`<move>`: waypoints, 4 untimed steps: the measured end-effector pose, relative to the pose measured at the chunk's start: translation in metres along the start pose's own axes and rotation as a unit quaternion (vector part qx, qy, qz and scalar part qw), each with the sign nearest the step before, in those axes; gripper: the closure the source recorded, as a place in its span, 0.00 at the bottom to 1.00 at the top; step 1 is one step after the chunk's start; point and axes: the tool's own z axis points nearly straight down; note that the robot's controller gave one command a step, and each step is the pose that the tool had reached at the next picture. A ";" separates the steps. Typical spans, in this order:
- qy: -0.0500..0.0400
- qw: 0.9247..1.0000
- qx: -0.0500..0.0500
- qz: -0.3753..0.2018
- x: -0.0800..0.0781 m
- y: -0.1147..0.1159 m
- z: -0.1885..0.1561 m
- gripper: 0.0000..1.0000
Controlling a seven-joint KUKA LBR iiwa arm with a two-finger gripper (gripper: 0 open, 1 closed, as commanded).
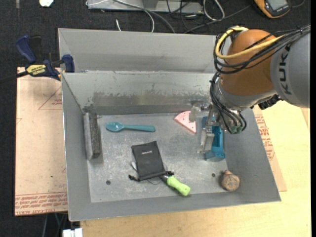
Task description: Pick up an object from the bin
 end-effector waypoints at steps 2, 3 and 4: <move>-0.005 0.998 0.000 -0.068 -0.004 0.048 0.060 0.00; -0.008 0.995 0.000 -0.103 0.003 0.117 0.057 0.00; -0.003 1.000 0.001 -0.005 0.016 0.133 0.062 0.00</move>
Offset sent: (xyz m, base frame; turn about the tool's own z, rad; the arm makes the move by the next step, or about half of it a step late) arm 0.0047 0.0966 -0.1270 -0.2808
